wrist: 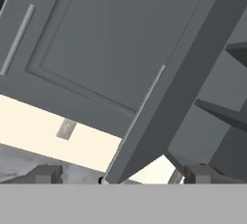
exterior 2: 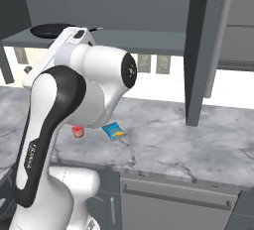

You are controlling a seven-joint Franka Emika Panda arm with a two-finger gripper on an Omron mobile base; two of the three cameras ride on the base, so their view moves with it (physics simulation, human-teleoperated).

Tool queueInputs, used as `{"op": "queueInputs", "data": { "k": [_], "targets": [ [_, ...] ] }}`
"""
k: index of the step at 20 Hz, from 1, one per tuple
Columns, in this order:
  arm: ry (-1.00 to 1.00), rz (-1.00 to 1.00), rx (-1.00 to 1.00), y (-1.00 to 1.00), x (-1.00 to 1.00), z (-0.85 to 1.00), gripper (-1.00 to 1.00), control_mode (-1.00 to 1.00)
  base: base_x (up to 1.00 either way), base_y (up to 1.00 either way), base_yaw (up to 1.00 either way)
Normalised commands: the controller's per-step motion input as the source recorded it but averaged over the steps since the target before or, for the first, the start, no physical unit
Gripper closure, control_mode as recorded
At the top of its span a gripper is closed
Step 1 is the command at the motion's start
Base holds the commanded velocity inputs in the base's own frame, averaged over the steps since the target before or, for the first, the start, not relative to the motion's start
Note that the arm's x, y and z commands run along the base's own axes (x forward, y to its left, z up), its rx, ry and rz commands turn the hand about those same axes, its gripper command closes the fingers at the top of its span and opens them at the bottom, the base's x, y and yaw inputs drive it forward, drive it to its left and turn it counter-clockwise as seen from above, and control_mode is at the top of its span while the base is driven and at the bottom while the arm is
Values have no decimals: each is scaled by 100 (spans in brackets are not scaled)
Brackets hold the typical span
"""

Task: Pick the pan from the cabinet and place it on the stove. Then turn on the stove burner for the pan.

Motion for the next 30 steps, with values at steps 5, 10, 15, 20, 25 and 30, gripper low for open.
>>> {"op": "queueInputs", "data": {
  "k": [5, 10, 15, 20, 25, 30],
  "targets": [
    [0, 0, 0, 0, 49, 4, -100, -100, 0, 0, 0],
    [0, 0, 0, 0, 43, 9, -100, -100, 0, 0, 0],
    [0, 0, -2, 4, 40, 5, -100, -100, 0, 0, 0],
    [0, 0, -5, 10, 38, 0, -100, -100, 0, 0, 0],
    [0, 0, -5, 19, 33, 0, -100, -100, 0, 0, 0],
    [0, 1, -2, 20, 38, 0, -100, -100, 0, 0, 0]
  ]
}}
